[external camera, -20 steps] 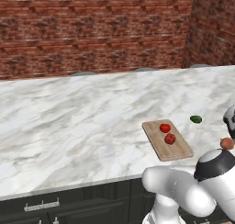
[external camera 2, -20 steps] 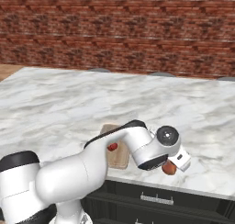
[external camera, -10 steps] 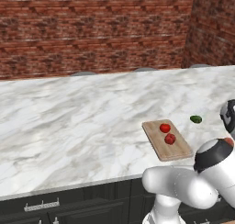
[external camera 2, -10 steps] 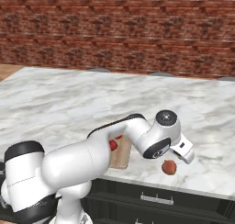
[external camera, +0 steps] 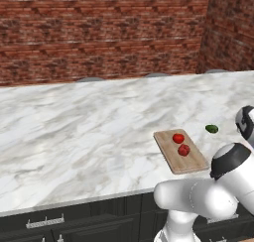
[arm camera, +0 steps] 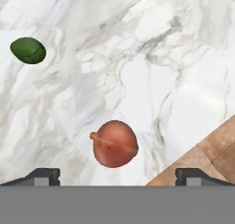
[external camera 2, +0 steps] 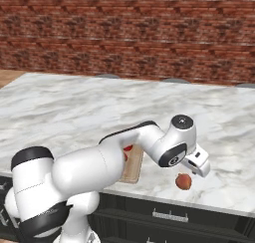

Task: Place the avocado, onion, tomato, and bell pepper on the cutting board.

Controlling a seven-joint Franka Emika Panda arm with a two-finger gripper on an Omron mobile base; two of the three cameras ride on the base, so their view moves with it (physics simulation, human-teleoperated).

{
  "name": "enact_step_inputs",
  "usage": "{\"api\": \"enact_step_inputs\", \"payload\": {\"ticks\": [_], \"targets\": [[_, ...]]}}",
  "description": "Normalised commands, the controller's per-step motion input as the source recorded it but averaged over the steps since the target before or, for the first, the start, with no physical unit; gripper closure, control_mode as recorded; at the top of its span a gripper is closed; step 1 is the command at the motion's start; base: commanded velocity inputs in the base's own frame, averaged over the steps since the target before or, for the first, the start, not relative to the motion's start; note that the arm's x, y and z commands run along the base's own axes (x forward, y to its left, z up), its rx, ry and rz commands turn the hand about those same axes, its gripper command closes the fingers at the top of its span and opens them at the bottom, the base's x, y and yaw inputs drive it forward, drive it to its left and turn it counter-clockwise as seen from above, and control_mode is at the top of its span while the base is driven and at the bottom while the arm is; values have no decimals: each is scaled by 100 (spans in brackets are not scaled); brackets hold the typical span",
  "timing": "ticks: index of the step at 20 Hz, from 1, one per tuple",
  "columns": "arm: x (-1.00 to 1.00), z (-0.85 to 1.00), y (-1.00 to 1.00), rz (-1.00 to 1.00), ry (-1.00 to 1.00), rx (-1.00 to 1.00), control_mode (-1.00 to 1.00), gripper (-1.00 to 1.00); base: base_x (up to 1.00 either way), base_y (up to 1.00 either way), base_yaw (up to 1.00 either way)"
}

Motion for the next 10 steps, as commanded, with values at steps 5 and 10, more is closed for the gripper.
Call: {"api": "enact_step_inputs", "payload": {"ticks": [5,10], "targets": [[0,0,3,6,9,0,-100,-100,0,0,0],[-13,0,8,7,6,0,-100,-100,0,0,0]]}}
